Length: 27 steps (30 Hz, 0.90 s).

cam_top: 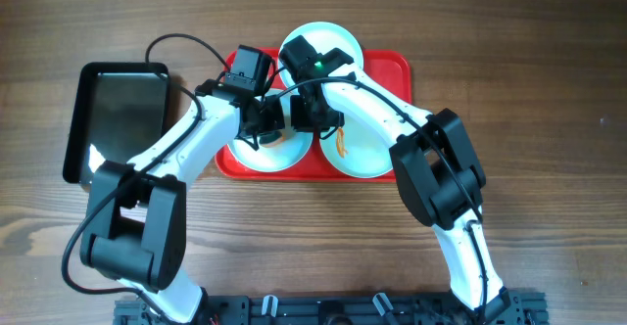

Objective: Clean dirty plates on tray and stack at the side
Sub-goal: 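Scrub the lower-left plate with the sponge in circles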

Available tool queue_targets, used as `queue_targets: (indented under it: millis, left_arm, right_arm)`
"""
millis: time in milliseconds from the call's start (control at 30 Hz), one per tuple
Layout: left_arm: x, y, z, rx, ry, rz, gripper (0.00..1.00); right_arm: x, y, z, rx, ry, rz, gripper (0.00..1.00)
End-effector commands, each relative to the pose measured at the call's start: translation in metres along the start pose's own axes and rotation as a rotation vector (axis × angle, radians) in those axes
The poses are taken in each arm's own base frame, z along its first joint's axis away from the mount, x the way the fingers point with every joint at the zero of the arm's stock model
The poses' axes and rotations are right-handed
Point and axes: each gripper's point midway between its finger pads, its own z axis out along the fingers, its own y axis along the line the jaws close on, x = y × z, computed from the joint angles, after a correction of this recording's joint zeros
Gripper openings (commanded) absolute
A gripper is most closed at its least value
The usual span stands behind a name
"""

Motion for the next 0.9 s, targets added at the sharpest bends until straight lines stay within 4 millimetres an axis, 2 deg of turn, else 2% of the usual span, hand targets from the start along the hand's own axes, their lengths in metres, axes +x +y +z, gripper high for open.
queue_targets:
  millis: [0, 200, 267, 300, 367, 467, 533, 633, 767, 867]
  left_arm:
    - [0.011, -0.017, 0.019, 0.064, 0.071, -0.006, 0.04]
    - [0.029, -0.017, 0.050, 0.085, 0.171, -0.019, 0.04]
    - [0.037, -0.010, 0.059, 0.063, 0.203, 0.000, 0.04]
    - [0.039, -0.002, 0.060, 0.025, 0.205, 0.020, 0.04]
    - [0.035, 0.027, 0.059, -0.133, 0.175, 0.032, 0.04]
    - [0.026, 0.082, 0.045, -0.413, 0.123, 0.046, 0.04]
    - [0.024, 0.109, 0.035, -0.526, 0.119, 0.039, 0.04]
    - [0.017, 0.126, 0.028, -0.596, 0.098, 0.029, 0.04]
    - [-0.003, 0.117, 0.022, -0.572, 0.025, 0.023, 0.04]
    - [-0.024, 0.090, 0.016, -0.461, -0.017, 0.005, 0.04]
  right_arm:
    - [-0.002, -0.010, 0.007, 0.047, -0.004, 0.023, 0.04]
    - [-0.002, -0.010, 0.007, 0.046, -0.005, 0.023, 0.04]
    - [-0.002, -0.010, 0.007, 0.046, -0.005, 0.023, 0.04]
    - [-0.002, -0.010, 0.007, 0.047, -0.005, 0.023, 0.04]
    - [-0.002, -0.010, 0.007, 0.047, -0.005, 0.023, 0.04]
    - [-0.002, -0.010, 0.007, 0.047, -0.005, 0.023, 0.04]
    - [-0.002, -0.010, 0.007, 0.045, -0.007, 0.023, 0.04]
    - [-0.002, -0.010, 0.007, 0.045, -0.007, 0.023, 0.04]
    - [-0.003, -0.009, 0.007, 0.044, -0.008, 0.023, 0.04]
    - [-0.003, -0.009, 0.007, 0.044, -0.008, 0.023, 0.04]
